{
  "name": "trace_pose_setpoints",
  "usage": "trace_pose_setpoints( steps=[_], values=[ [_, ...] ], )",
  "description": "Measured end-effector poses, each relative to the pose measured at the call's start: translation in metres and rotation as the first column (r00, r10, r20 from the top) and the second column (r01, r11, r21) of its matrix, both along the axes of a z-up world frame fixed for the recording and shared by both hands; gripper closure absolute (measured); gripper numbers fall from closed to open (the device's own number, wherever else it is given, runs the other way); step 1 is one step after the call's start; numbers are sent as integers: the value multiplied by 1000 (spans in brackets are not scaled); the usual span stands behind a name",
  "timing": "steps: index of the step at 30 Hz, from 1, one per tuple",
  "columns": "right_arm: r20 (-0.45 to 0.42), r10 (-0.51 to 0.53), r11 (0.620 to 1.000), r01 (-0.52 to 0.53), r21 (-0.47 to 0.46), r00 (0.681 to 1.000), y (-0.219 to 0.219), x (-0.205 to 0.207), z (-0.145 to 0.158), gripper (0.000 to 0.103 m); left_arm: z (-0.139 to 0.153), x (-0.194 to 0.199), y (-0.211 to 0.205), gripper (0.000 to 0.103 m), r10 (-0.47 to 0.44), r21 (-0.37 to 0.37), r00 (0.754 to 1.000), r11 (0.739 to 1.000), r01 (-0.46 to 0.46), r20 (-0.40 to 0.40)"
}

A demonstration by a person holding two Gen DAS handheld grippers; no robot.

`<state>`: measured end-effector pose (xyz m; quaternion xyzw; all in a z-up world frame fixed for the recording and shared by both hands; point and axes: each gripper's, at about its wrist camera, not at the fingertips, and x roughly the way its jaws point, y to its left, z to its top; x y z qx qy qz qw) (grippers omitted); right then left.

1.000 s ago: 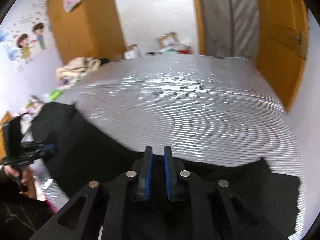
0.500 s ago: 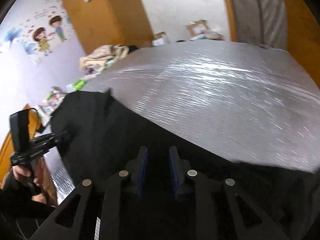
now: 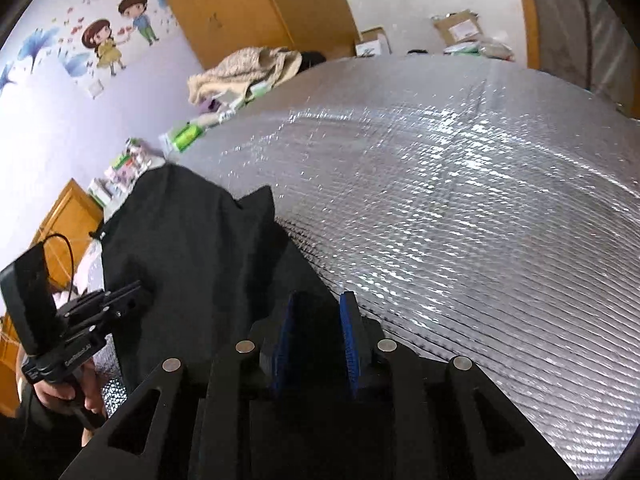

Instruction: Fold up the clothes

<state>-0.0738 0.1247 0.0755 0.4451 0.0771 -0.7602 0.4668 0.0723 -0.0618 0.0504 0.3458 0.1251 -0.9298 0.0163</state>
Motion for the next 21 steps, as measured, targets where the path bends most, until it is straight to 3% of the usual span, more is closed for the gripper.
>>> trace_pose_setpoints(
  steps=[1,2,10,13,18,21],
  values=[
    [-3,2,1000,-2,1,1000,-1,-1,-1,97,-1,0,-2,97,-1,11,1000,1000,1,-4],
    [-4,-5,1000,5,-2,1000,-1,-3,-1,98,-1,0,-3,97,-2,23,1000,1000,2,-8],
    [11,-141,989,141,-34,990,13,-29,-3,101,-4,-4,-13,96,-18,59,1000,998,19,-22],
    [40,-190,980,192,-46,981,18,-36,0,98,-4,-3,-14,97,-22,75,999,997,24,-26],
    [38,-82,991,86,-108,996,11,-16,17,96,0,-3,-21,97,-18,92,1000,996,19,-12],
    [58,-75,993,80,-84,995,11,-16,8,96,5,3,-33,97,56,38,998,998,-56,-3]
  ],
)
